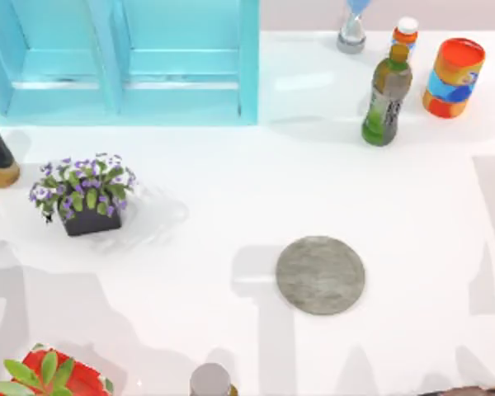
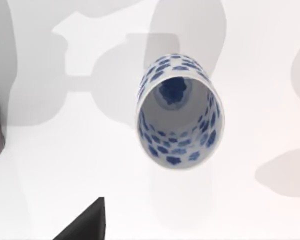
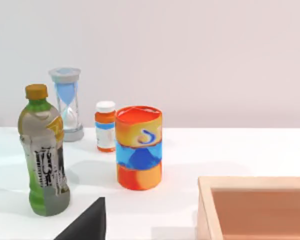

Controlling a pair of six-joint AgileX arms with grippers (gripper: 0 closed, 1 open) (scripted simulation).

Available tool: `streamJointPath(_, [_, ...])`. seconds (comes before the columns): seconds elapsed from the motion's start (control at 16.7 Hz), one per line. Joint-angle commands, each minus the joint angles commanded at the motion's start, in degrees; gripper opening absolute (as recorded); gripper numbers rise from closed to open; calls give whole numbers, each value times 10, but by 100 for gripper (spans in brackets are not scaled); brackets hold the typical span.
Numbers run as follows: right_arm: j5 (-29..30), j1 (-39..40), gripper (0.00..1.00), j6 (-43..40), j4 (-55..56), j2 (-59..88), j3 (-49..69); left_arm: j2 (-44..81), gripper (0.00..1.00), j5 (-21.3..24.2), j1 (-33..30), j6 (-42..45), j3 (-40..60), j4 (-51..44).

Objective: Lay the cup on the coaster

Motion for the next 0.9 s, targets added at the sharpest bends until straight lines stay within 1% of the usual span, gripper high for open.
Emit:
streamJointPath(0.18, [0, 0, 100, 0, 0, 0, 0, -1, 100, 0, -3, -1, -3, 3])
streamJointPath(0.3, [0, 0, 100, 0, 0, 0, 0, 6, 100, 0, -2, -2, -21, 24])
streamJointPath(0.72, [0, 0, 100, 0, 0, 0, 0, 58, 100, 0, 1, 1, -140, 204])
streamJointPath(0.9, [0, 0, 100, 0, 0, 0, 0, 67, 100, 0, 2, 3, -163, 230])
